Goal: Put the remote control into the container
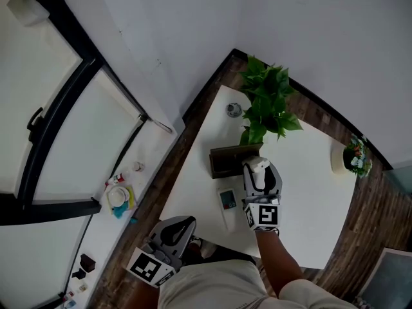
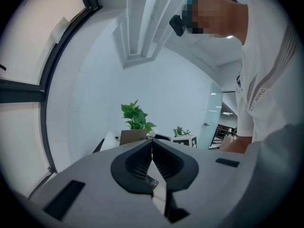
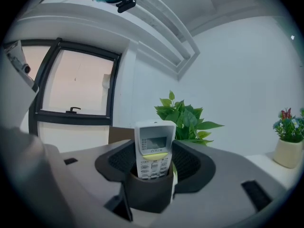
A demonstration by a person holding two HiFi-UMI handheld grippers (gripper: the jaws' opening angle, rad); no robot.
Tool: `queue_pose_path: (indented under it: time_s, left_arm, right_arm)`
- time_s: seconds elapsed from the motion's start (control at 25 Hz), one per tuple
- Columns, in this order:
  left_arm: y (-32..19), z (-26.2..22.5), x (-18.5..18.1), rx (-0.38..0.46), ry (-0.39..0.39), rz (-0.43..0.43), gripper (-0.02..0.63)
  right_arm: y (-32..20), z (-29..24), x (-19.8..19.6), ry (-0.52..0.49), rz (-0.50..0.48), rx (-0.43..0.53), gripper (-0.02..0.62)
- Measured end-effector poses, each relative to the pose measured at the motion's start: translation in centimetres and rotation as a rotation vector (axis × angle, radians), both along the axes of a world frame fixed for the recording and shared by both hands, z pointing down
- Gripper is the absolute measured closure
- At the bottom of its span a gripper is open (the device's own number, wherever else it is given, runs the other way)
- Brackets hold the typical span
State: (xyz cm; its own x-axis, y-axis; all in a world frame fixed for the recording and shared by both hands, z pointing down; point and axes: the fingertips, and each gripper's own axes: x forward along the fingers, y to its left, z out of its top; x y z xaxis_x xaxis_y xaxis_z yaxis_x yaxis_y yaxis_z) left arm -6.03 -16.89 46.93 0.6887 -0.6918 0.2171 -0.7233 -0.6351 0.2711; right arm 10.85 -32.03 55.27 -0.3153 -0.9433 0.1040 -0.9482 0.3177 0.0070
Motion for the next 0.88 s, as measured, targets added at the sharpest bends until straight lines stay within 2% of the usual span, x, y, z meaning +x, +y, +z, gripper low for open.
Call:
queue_pose_path:
  time_s: [0.28, 0.56, 0.88]
  left_arm:
    - [0.5, 0.1, -0.2, -0.007, -0.002, -0.007, 0.597]
    - [0.7, 0.1, -0.4, -0.005, 0.005, -0.014, 0.597]
    - [1.2, -0.3, -0.5, 0.001, 0.01, -0.017, 0.597]
  right_arm:
    - [-1.2, 1.8, -0.5, 0.055, -0.002, -0.071, 0.348]
    - [-1.4, 3.2, -0.6, 0.066, -0.016, -0.154, 0.348]
    - [-0.6, 2.4, -1.0, 0.079, -0.046, -0.144, 0.348]
